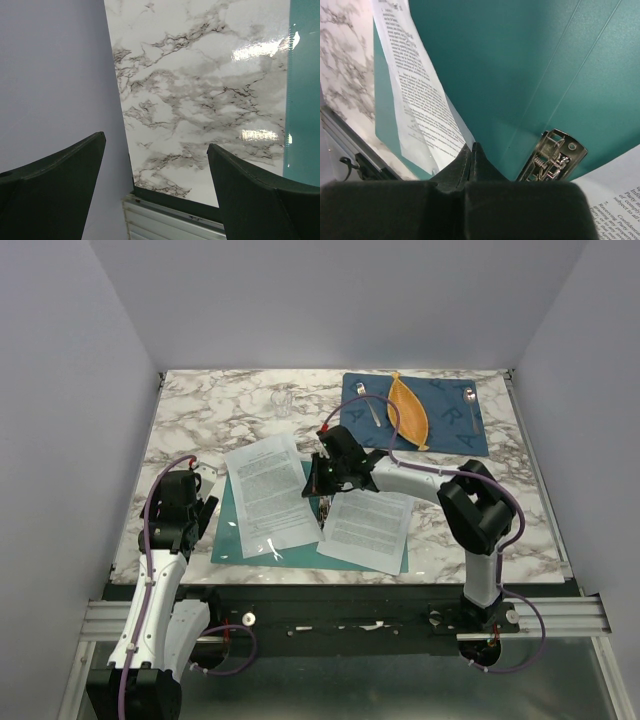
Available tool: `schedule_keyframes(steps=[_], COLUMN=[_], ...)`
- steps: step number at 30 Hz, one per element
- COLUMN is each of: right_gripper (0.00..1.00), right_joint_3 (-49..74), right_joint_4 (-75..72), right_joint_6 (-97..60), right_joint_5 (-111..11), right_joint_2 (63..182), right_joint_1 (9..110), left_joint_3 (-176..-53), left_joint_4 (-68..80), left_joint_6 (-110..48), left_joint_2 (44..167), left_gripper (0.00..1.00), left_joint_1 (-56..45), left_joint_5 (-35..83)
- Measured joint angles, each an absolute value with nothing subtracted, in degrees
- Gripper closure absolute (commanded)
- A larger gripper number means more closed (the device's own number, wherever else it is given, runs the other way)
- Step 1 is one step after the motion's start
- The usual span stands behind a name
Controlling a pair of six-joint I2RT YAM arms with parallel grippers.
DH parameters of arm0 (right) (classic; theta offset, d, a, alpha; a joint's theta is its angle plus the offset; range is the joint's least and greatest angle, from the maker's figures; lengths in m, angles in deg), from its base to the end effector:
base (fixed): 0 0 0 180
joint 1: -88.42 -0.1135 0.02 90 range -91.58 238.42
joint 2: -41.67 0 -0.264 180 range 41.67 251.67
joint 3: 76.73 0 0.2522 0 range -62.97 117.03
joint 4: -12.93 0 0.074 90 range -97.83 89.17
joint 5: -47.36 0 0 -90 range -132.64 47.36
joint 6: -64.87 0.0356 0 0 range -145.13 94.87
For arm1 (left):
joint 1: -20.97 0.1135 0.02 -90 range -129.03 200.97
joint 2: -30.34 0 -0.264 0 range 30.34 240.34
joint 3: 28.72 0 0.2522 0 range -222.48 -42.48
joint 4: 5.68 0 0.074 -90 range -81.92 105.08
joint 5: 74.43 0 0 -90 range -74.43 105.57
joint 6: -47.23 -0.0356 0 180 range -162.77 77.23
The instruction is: Put the files into the folder
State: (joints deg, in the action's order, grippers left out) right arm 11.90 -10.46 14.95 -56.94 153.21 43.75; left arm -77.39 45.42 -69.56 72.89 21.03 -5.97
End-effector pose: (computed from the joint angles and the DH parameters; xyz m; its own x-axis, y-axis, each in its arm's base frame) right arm 0.2955 0.3045 0.1824 -0.9102 -0.0224 -0.4137 -0.2831 0.7627 0.5815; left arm 0.1520 0.0132 0.2432 -0.7485 0.4185 -0.5145 0.0859 0.8304 0.5505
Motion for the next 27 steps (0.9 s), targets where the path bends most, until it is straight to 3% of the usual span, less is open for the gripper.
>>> schedule_keyframes(steps=[27], right_gripper=[0.99], right_joint_3=[9.1], right_joint_4=[-11.5], right_joint_6=[31.1], right_joint_5=[-52.2], right_joint_2=[153.4], right_joint_1=[38.8], left_joint_3=[-77.5], left_joint_4=[45.4], left_joint_6=[-69.6], left_joint_2=[73.0], left_gripper=[0.01], left_joint_1=[21.0], left_joint_5=[-6.0])
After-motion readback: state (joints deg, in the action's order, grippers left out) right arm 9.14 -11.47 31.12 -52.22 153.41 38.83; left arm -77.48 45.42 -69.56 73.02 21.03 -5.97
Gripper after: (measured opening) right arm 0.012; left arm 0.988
